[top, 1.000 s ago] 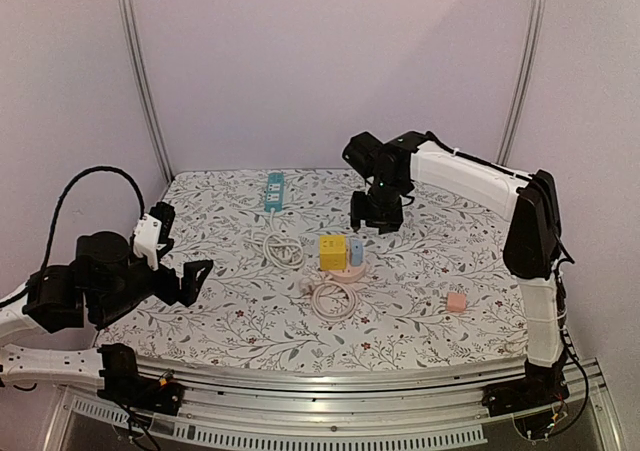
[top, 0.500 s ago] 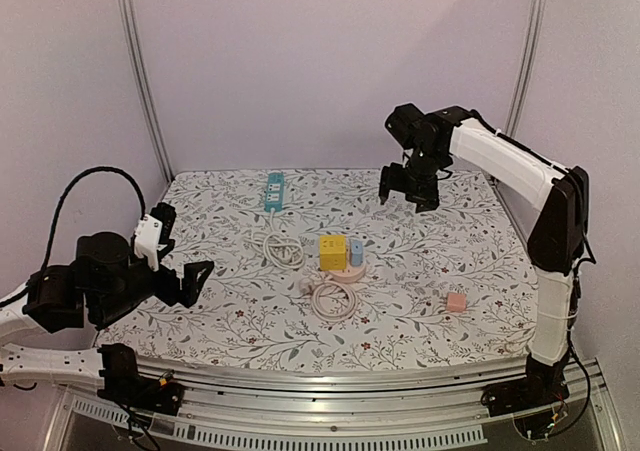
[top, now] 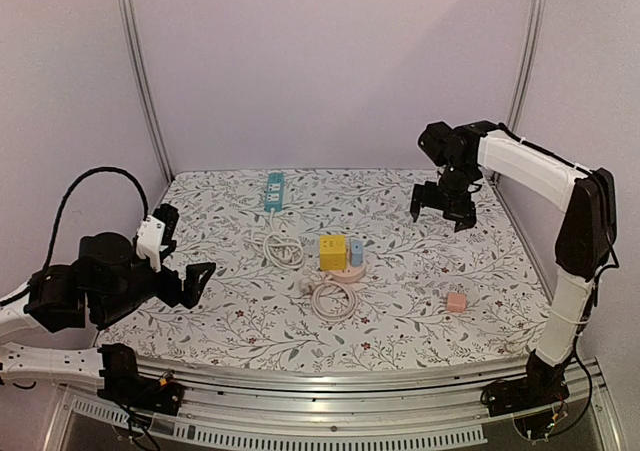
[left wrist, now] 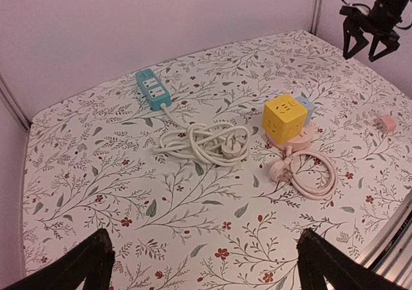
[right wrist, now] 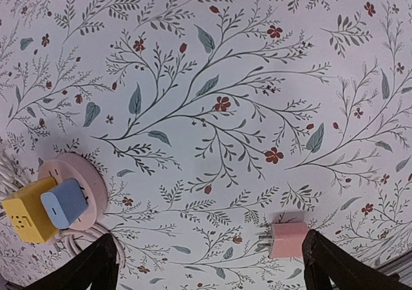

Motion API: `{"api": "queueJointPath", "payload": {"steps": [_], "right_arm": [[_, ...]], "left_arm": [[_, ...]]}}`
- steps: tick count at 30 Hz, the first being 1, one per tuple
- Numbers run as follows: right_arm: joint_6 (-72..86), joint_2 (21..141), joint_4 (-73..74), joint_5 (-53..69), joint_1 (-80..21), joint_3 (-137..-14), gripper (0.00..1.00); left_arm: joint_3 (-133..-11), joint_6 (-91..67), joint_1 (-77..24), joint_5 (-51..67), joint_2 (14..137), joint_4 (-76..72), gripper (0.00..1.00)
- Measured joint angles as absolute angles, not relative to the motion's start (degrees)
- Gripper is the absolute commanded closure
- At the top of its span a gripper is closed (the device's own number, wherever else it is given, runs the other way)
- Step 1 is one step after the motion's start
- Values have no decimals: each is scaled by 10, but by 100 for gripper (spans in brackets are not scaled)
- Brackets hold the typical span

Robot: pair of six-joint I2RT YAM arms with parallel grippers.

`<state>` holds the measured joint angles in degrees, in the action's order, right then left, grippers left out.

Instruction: Insert the plug

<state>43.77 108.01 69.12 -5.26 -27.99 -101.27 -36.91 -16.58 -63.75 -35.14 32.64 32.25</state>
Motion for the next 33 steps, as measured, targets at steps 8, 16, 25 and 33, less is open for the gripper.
{"api": "queueJointPath", "payload": {"steps": [8,16,25,33], "right_arm": [[459,1059,684,-48,-277,-885,1],[491,1021,659,-24,-272,-752,1],[504,987,607,25,-258,-650,23],[507,978,571,38,-247,-611,39]], "left_arm": [[-369,-166,-638,-349,326,322,1],[-369,-166,-639,-349,325,322,0],[-369,-166,-642,-350,321,322,1],[-369,-166,-646,-352,321,323,1]]}}
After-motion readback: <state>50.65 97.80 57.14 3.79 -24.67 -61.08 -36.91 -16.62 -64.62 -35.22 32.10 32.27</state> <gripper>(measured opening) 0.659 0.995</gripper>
